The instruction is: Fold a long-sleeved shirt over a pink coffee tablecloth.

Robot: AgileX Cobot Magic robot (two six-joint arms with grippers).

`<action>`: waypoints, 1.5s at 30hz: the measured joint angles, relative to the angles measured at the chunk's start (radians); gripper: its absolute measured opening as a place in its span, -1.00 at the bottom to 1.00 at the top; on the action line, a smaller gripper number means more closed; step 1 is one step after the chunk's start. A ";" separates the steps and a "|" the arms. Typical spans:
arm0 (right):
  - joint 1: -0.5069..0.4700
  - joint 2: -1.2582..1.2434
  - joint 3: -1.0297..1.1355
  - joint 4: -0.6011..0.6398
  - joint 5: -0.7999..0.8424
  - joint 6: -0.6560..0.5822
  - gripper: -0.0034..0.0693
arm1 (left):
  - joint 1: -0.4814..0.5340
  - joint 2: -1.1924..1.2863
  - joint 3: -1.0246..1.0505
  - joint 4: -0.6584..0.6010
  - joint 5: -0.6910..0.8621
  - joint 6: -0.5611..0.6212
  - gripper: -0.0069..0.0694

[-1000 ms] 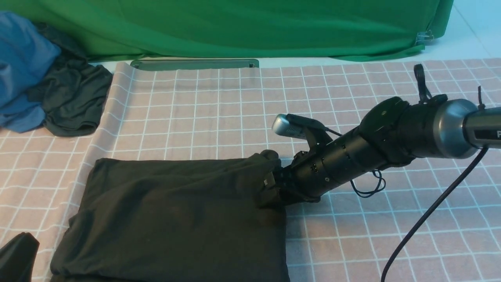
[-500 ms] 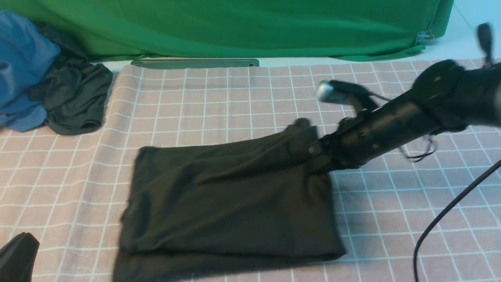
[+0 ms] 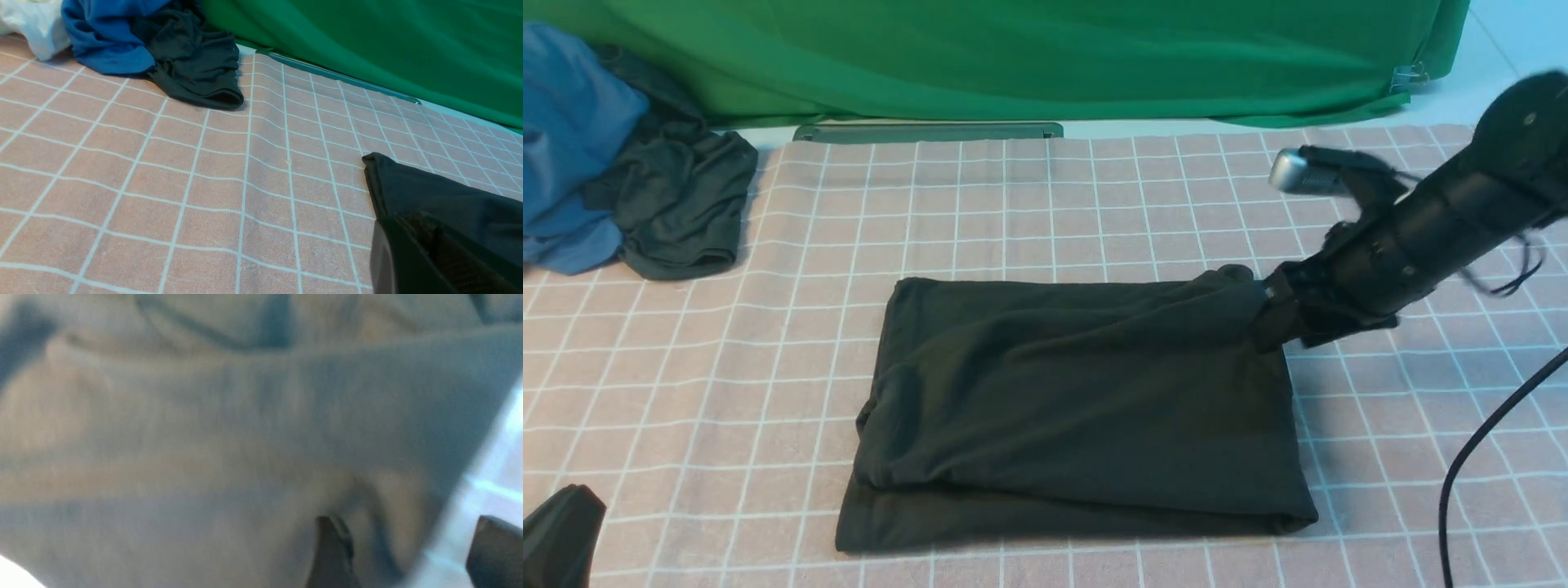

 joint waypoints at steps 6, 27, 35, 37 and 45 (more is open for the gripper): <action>-0.045 -0.396 -0.008 -0.261 0.024 0.164 -0.77 | 0.000 0.000 0.000 0.000 0.000 0.000 -0.78; -0.047 -1.613 0.640 -0.256 -0.384 0.179 -0.69 | 0.000 0.000 0.000 0.000 0.000 0.000 -0.78; -0.047 -1.639 0.732 -0.243 -0.375 0.150 -0.48 | 0.000 0.000 0.000 0.000 0.000 0.000 -0.78; -0.047 -1.639 0.746 -0.247 -0.399 0.100 -0.46 | 0.000 0.000 0.000 0.000 0.000 0.000 -0.78; -0.094 -1.651 0.885 -0.255 -0.579 -0.044 -0.41 | 0.000 0.000 0.000 0.000 0.000 0.000 -0.78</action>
